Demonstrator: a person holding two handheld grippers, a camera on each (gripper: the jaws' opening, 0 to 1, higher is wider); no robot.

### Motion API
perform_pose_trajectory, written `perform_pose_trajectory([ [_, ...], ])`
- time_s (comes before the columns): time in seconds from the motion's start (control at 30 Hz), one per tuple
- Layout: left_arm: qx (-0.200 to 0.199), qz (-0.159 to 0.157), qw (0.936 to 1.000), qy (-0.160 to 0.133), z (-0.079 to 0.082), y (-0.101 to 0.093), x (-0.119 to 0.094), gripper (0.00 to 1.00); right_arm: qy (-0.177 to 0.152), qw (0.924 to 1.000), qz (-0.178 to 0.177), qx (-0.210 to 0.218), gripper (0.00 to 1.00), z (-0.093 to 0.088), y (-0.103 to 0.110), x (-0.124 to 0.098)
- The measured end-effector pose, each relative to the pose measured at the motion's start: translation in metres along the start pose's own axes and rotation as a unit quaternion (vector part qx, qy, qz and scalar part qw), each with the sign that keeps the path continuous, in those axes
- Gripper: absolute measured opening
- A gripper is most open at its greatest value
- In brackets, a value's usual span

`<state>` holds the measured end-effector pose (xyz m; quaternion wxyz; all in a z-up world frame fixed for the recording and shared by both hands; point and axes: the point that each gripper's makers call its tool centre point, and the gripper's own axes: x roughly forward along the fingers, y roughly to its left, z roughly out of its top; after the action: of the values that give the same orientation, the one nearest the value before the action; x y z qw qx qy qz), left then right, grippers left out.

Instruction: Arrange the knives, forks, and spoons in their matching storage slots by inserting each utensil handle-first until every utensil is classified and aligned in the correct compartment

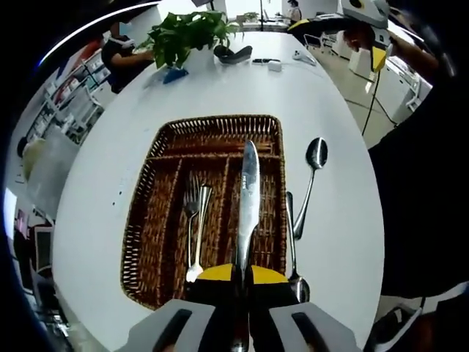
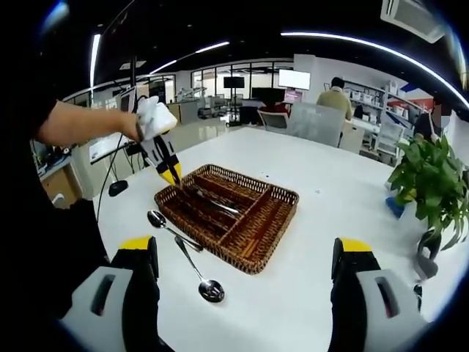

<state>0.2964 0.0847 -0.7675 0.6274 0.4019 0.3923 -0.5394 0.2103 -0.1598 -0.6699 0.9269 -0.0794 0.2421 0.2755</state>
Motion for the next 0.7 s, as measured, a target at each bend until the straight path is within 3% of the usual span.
perform_pose_trajectory([
  [0.7,-0.011,-0.019,0.9997,0.010,-0.016,-0.010,0.040,0.03,-0.006,0.9998,-0.001,0.018,1.00,0.000,-0.004,-0.004],
])
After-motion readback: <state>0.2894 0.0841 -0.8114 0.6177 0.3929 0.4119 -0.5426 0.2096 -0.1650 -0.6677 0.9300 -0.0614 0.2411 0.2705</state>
